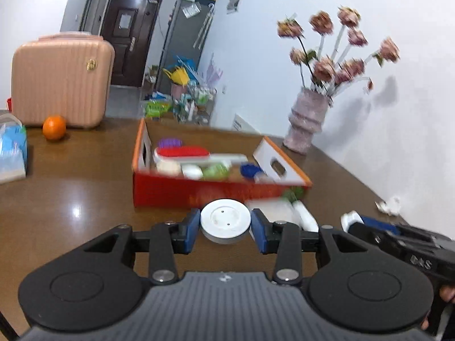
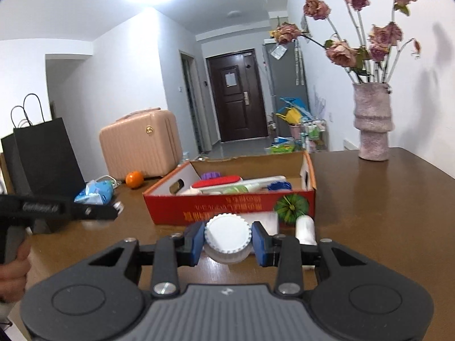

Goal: Organize rigid objects
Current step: 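Carry the container with the right tool while the left tool carries the disc into the box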

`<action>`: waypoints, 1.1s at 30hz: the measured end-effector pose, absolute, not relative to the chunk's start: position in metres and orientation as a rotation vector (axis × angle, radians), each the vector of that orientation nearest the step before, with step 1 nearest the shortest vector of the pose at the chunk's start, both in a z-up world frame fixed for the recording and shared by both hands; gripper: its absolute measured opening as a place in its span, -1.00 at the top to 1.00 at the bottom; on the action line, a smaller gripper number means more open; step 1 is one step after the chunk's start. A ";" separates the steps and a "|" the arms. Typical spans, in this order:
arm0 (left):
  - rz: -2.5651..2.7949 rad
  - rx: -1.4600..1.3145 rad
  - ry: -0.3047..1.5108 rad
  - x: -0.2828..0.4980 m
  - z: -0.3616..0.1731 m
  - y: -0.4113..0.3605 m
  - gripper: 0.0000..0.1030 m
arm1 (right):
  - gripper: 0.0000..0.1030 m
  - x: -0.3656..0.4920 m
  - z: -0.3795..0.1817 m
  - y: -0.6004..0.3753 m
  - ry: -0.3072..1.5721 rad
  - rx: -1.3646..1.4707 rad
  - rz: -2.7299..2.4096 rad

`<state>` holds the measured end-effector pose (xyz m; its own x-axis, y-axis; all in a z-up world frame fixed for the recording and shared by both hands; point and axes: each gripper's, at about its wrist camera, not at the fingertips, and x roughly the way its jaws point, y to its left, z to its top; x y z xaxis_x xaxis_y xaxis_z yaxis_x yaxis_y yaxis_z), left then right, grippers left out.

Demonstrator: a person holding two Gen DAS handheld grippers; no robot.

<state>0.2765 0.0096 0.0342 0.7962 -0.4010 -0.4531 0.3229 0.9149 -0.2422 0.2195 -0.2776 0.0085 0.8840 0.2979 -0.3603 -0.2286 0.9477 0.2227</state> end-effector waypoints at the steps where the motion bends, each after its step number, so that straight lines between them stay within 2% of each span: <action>1: -0.378 -0.159 0.511 0.290 0.037 0.011 0.24 | 0.32 0.229 0.012 -0.279 0.395 0.176 0.285; 5: -0.337 -0.165 0.527 0.344 0.036 0.013 0.24 | 0.32 0.270 0.024 -0.279 0.382 0.175 0.319; 11: -0.268 -0.152 0.644 0.424 0.015 0.011 0.23 | 0.32 0.354 0.032 -0.249 0.460 0.085 0.374; 17: -0.280 -0.130 0.706 0.466 -0.003 0.015 0.22 | 0.32 0.442 0.006 -0.195 0.576 -0.027 0.421; 22: -0.291 -0.155 0.693 0.474 -0.009 0.021 0.23 | 0.32 0.471 -0.015 -0.148 0.627 -0.155 0.495; 25: -0.316 -0.155 0.680 0.473 -0.009 0.022 0.03 | 0.32 0.481 -0.024 -0.137 0.640 -0.143 0.522; 28: -0.318 -0.173 0.676 0.471 -0.009 0.026 0.01 | 0.16 0.484 -0.027 -0.136 0.645 -0.169 0.477; 30: -0.317 -0.192 0.679 0.469 -0.005 0.027 0.01 | 0.13 0.482 -0.024 -0.142 0.646 -0.163 0.474; 33: -0.301 -0.167 0.650 0.460 0.006 0.026 -0.16 | 0.11 0.469 -0.007 -0.159 0.615 -0.141 0.445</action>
